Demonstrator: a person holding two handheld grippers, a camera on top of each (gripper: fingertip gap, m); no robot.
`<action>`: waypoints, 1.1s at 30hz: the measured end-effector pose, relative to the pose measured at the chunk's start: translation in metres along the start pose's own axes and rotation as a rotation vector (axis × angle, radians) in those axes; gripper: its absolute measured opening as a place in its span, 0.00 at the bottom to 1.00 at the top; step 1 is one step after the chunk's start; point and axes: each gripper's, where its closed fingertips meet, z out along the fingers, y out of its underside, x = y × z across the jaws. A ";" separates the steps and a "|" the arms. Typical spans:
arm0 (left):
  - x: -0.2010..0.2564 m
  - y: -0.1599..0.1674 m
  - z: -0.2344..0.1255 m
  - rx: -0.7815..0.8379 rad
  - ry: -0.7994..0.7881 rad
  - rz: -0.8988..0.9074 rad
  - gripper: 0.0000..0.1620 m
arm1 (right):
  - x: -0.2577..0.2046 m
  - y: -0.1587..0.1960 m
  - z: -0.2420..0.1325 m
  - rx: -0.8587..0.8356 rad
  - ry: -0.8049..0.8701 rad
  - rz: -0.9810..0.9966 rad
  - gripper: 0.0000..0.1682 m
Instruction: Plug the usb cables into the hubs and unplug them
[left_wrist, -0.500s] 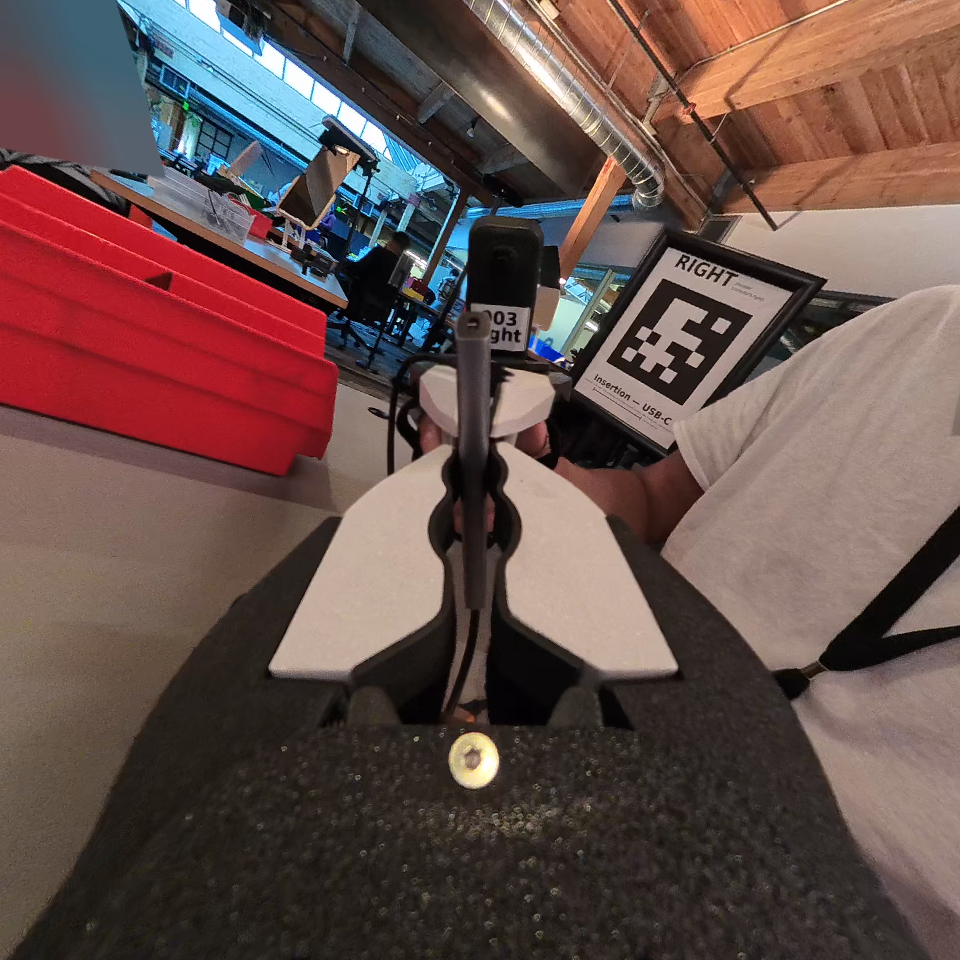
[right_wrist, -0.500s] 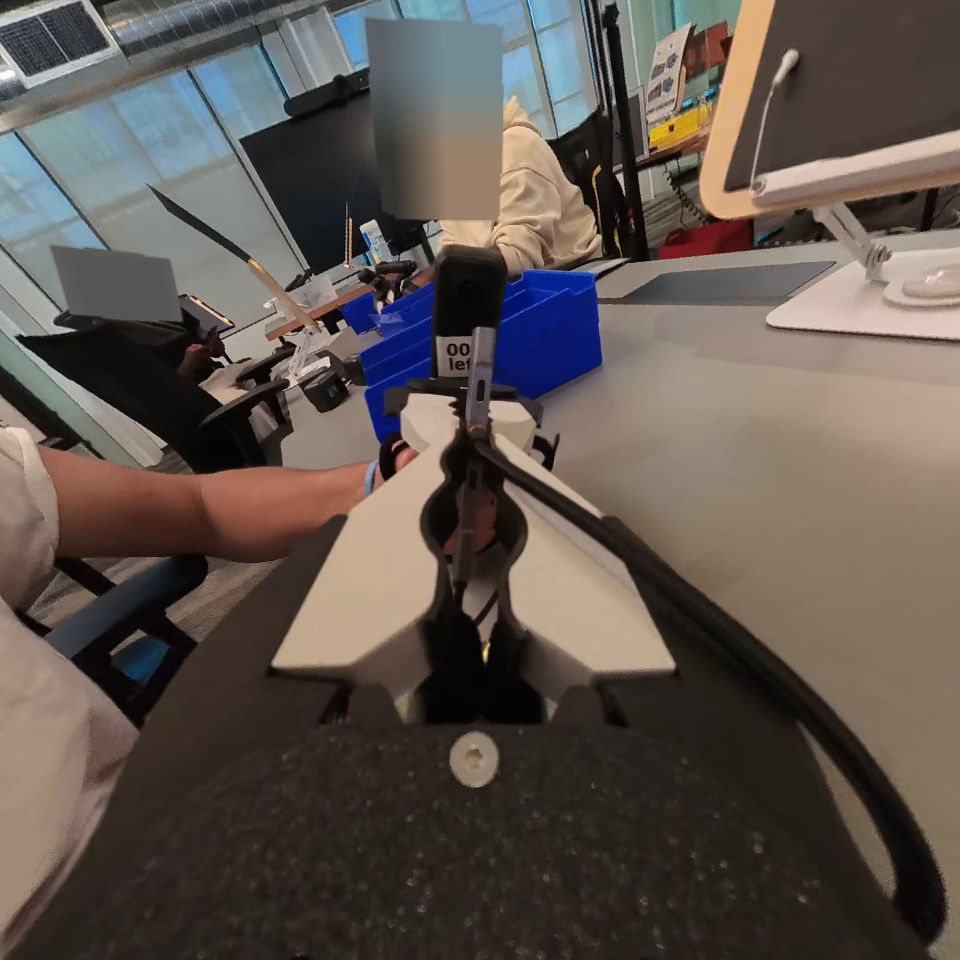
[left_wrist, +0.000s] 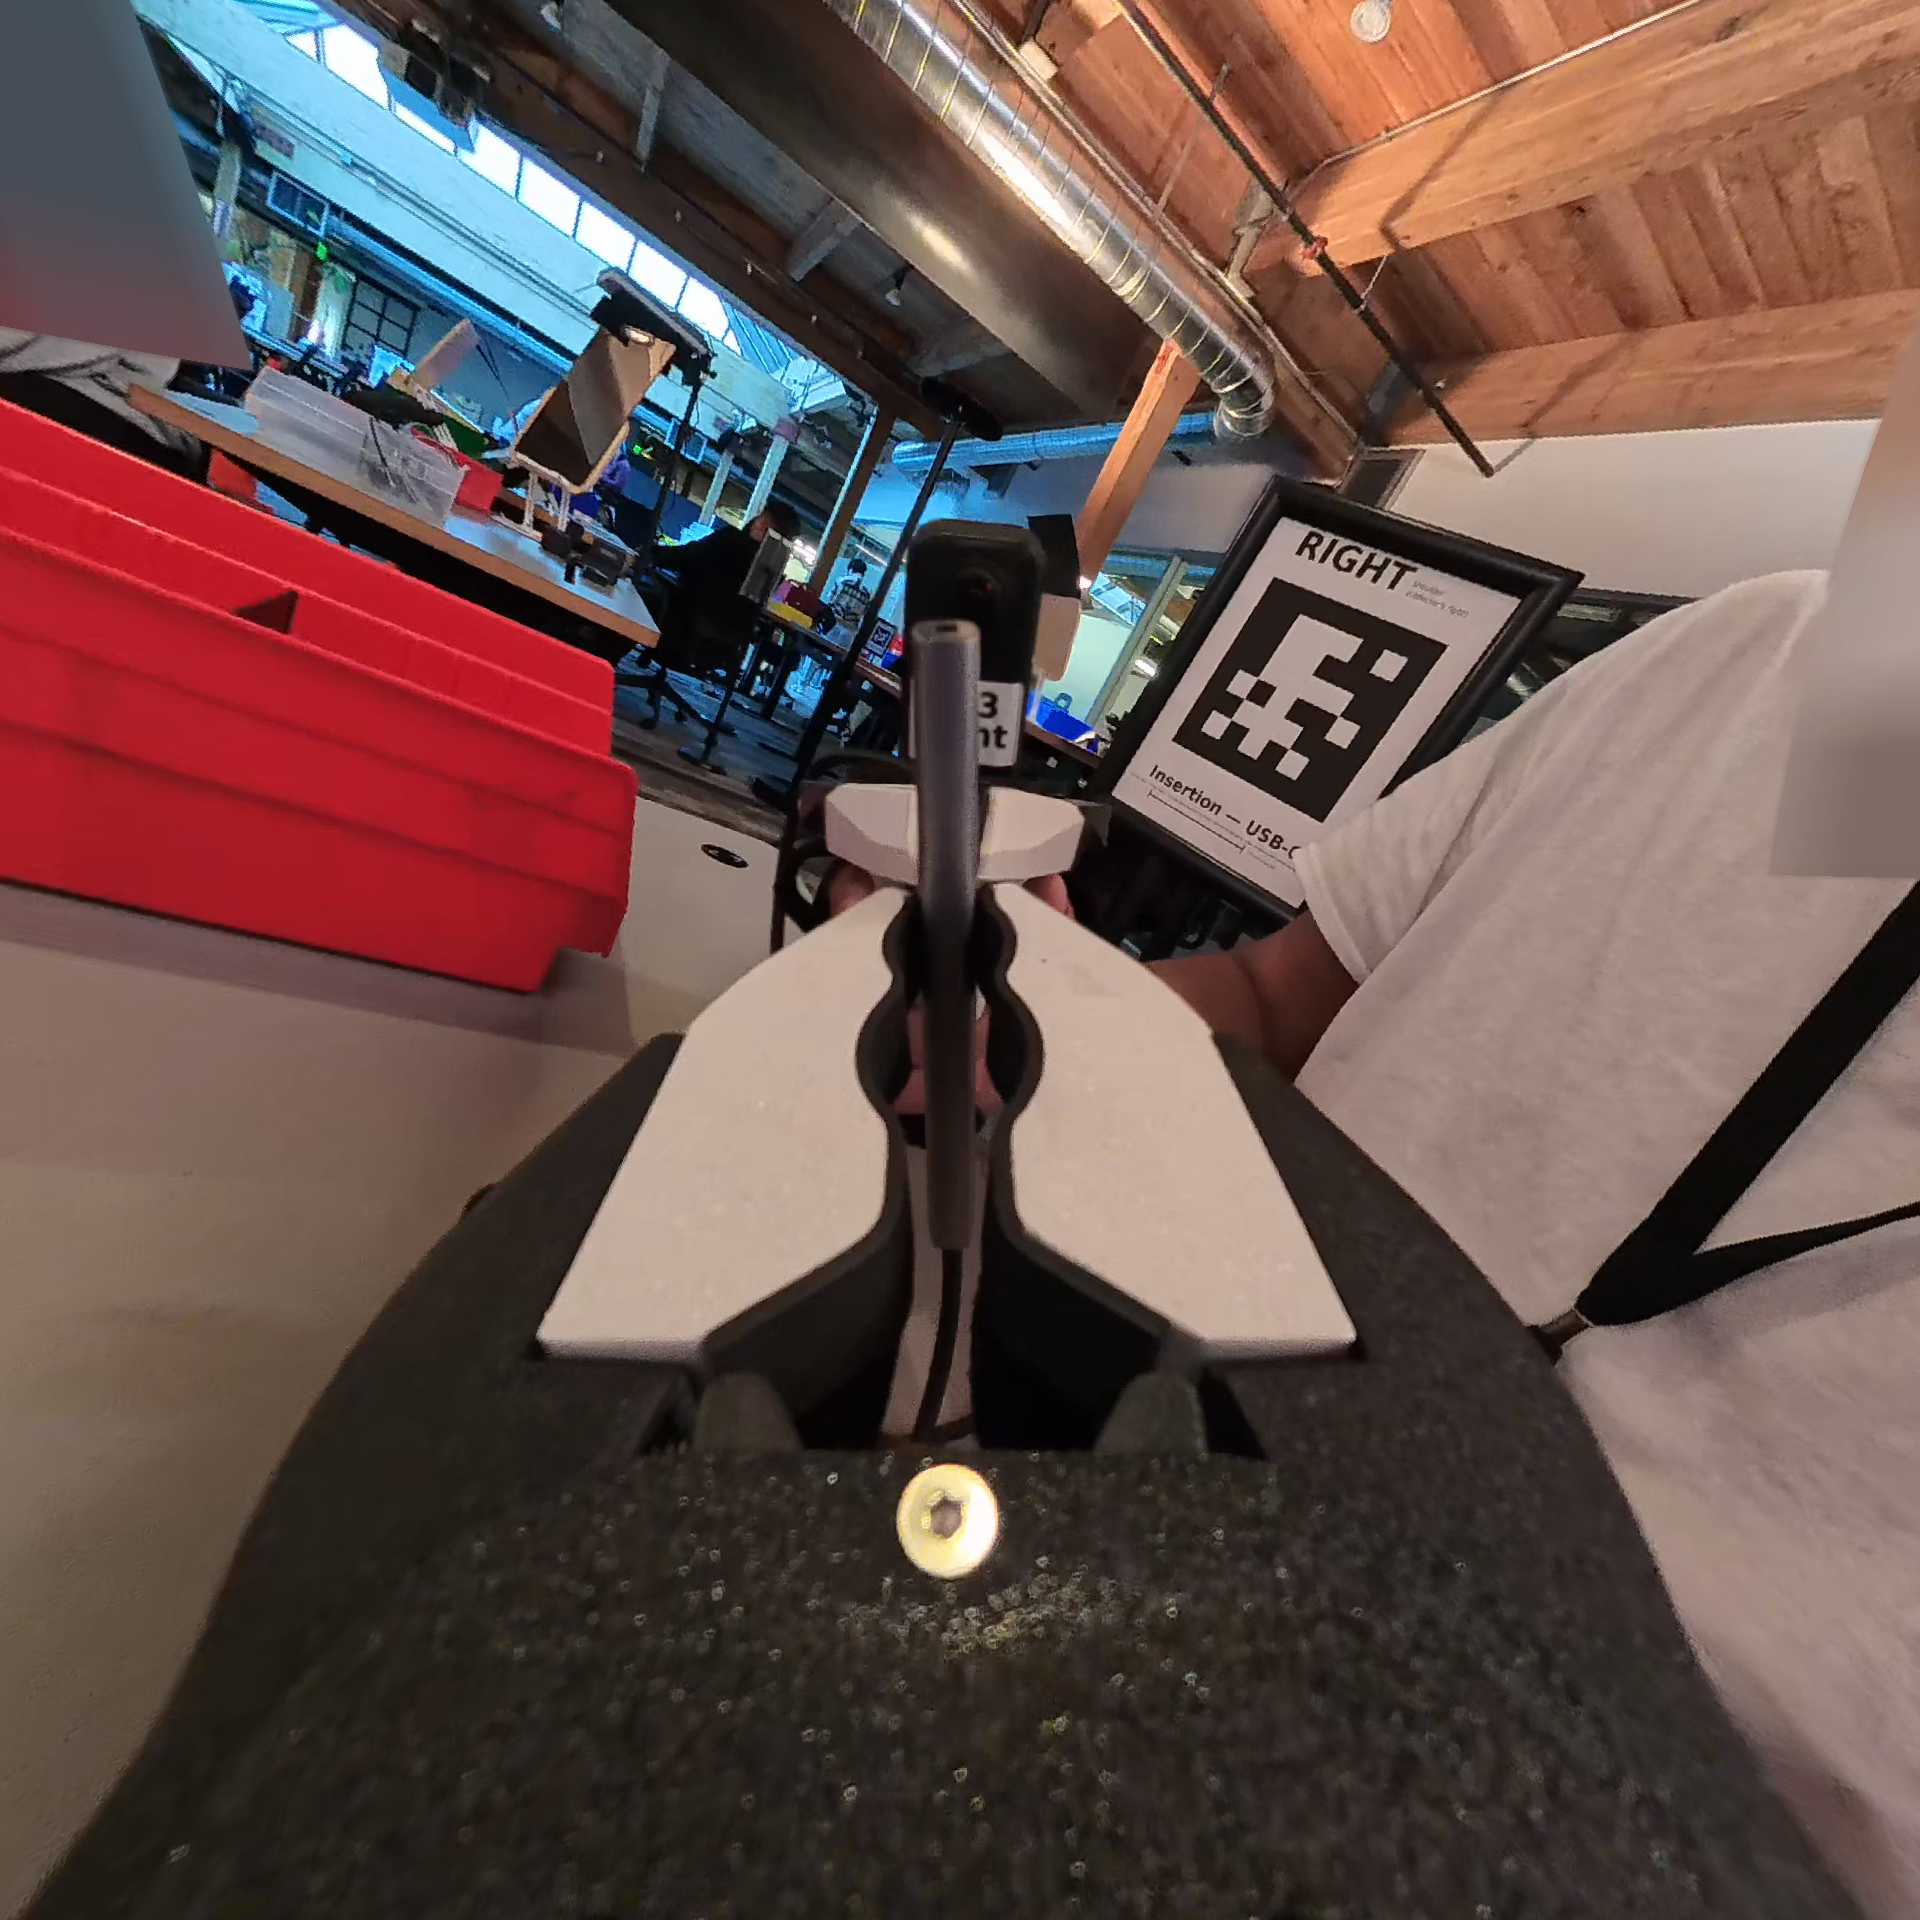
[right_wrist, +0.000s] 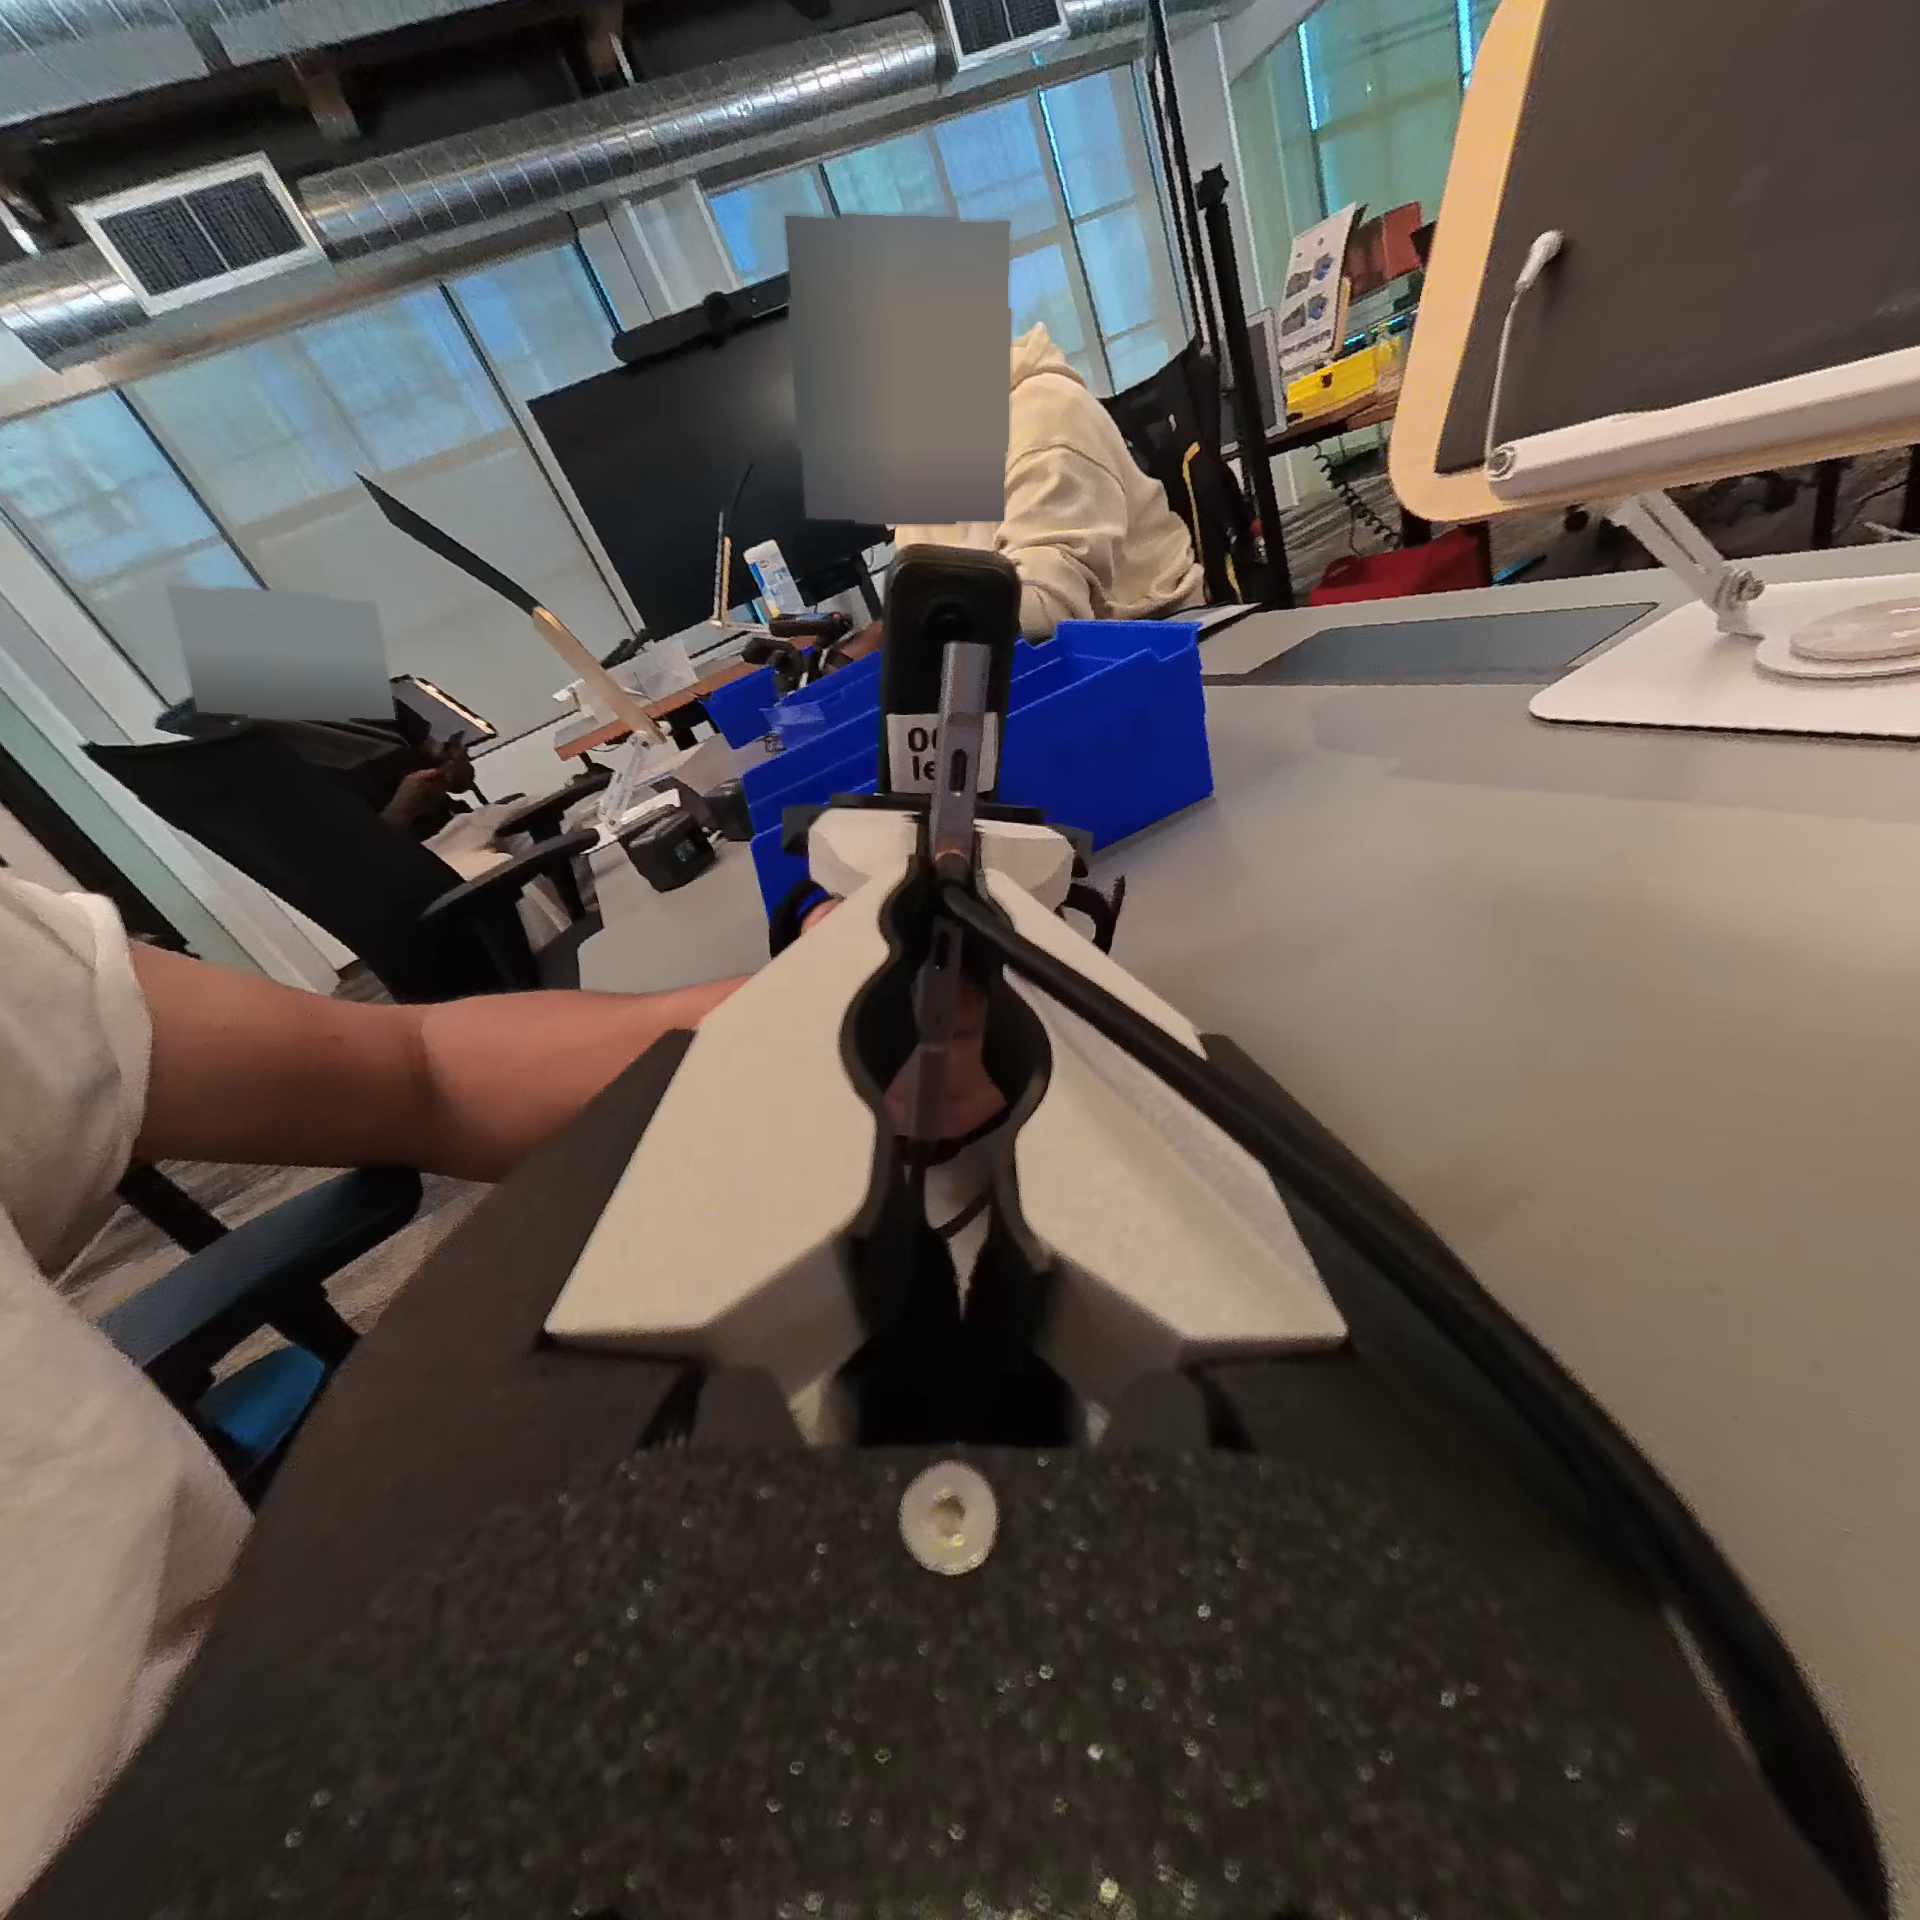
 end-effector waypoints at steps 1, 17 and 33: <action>0.000 -0.001 0.000 0.004 0.004 -0.006 0.06 | -0.001 0.000 0.000 0.002 -0.001 -0.014 0.02; -0.006 -0.011 -0.007 0.069 -0.038 0.015 0.05 | 0.005 0.009 0.001 -0.092 0.027 0.038 0.02; -0.005 -0.041 -0.060 0.105 -0.066 0.113 0.05 | 0.031 -0.054 -0.065 0.195 0.067 0.110 0.02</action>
